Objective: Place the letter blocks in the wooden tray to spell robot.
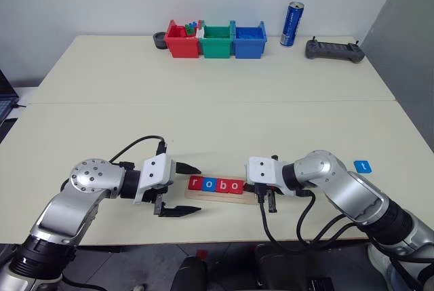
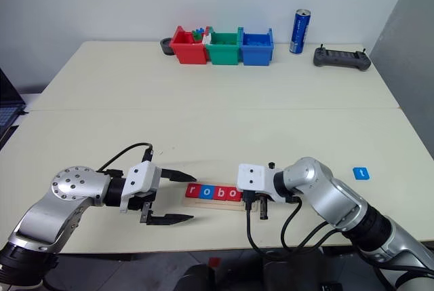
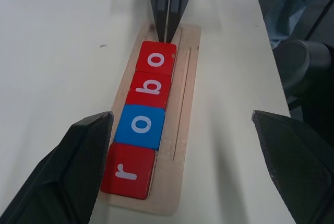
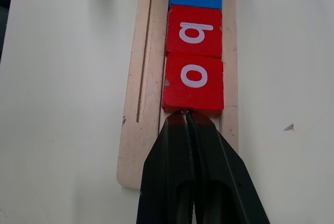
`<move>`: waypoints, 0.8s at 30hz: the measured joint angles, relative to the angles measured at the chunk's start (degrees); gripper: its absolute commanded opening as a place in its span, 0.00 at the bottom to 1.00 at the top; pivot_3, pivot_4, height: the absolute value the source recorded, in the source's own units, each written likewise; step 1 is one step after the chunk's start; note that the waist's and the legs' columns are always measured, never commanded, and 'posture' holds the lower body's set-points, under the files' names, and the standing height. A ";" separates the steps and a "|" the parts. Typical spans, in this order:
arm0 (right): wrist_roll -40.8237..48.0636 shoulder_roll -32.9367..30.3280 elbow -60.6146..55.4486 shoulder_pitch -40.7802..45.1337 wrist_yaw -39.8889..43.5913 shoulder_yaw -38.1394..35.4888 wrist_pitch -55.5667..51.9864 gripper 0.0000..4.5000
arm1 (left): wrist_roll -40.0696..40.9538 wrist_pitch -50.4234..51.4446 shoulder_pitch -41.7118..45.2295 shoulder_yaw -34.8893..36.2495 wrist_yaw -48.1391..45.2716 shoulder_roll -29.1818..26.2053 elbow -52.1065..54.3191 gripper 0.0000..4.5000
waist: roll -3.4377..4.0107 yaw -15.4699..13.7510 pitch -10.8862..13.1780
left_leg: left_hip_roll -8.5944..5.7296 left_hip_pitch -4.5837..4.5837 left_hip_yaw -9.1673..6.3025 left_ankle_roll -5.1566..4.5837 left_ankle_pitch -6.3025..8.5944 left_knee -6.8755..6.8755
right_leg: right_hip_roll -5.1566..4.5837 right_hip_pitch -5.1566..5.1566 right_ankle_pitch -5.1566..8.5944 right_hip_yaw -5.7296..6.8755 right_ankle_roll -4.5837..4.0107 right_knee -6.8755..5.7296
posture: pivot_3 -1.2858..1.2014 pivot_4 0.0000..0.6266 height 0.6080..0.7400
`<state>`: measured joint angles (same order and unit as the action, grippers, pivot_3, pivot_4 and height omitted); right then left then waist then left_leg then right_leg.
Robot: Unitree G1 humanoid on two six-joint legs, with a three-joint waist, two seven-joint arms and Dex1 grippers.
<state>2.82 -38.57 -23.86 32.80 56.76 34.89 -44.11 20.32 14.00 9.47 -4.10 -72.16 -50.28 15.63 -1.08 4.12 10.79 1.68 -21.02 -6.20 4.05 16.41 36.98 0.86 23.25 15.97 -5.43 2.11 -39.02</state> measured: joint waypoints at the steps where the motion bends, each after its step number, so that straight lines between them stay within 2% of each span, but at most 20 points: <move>1: -0.01 0.00 0.07 0.00 0.04 0.00 0.00 0.02 | 0.01 0.29 0.00 0.00 0.15 0.00 0.09 1.00 | 0.00 0.00 0.00 | 0.00 0.00 0.00 0.00 0.00 0.00 | 0.00 0.00 0.00 0.00 0.00 0.00 | 0.52 0.24 1.00; 13: -1.44 -1.31 0.39 -0.36 0.75 0.01 1.33 0.02 | 0.04 0.03 -0.19 0.01 0.07 0.00 0.31 1.00 | 0.00 -0.01 0.00 | 0.00 0.00 0.01 0.00 0.00 0.00 | 0.00 0.00 0.00 -0.01 0.00 0.00 | 0.52 0.24 1.00; 24: -2.71 -2.00 2.54 -0.32 1.39 -0.03 5.23 0.02 | -0.22 -5.36 -2.96 0.09 -0.93 0.00 -2.95 1.00 | 0.00 0.00 0.00 | 0.00 0.01 0.01 0.00 0.00 0.01 | 0.00 0.00 0.00 -0.01 0.00 0.00 | 0.52 0.24 1.00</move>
<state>0.10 -40.57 -21.32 32.48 58.15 34.87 -38.88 20.10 8.64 6.51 -4.00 -73.09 -50.27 12.68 -1.08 4.12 10.79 1.68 -21.01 -6.19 4.05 16.41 36.99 0.85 23.24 15.97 -5.44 2.10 -39.02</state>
